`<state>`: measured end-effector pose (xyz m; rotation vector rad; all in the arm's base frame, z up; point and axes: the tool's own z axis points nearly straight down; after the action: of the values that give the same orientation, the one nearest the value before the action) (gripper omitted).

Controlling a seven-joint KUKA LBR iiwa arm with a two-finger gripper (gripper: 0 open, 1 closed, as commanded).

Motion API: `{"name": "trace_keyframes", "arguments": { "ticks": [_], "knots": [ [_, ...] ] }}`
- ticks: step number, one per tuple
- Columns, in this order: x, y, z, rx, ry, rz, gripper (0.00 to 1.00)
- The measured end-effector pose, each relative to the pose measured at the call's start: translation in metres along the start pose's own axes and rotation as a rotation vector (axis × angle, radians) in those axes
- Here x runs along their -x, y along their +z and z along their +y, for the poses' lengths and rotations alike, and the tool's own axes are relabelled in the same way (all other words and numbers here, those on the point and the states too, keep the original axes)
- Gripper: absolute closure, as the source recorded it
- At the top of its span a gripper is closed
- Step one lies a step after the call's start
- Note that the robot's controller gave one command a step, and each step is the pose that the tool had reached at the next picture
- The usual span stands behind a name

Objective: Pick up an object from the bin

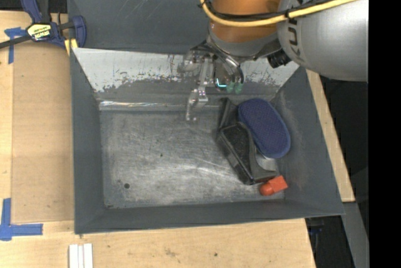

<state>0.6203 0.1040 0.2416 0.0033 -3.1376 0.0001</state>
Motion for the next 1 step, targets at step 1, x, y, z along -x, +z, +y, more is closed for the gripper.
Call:
{"name": "trace_keyframes", "arguments": {
  "ticks": [1],
  "knots": [
    [-0.0049, 0.1044, -0.1108, -0.004, -0.085, 0.001, 0.0]
  ]
}}
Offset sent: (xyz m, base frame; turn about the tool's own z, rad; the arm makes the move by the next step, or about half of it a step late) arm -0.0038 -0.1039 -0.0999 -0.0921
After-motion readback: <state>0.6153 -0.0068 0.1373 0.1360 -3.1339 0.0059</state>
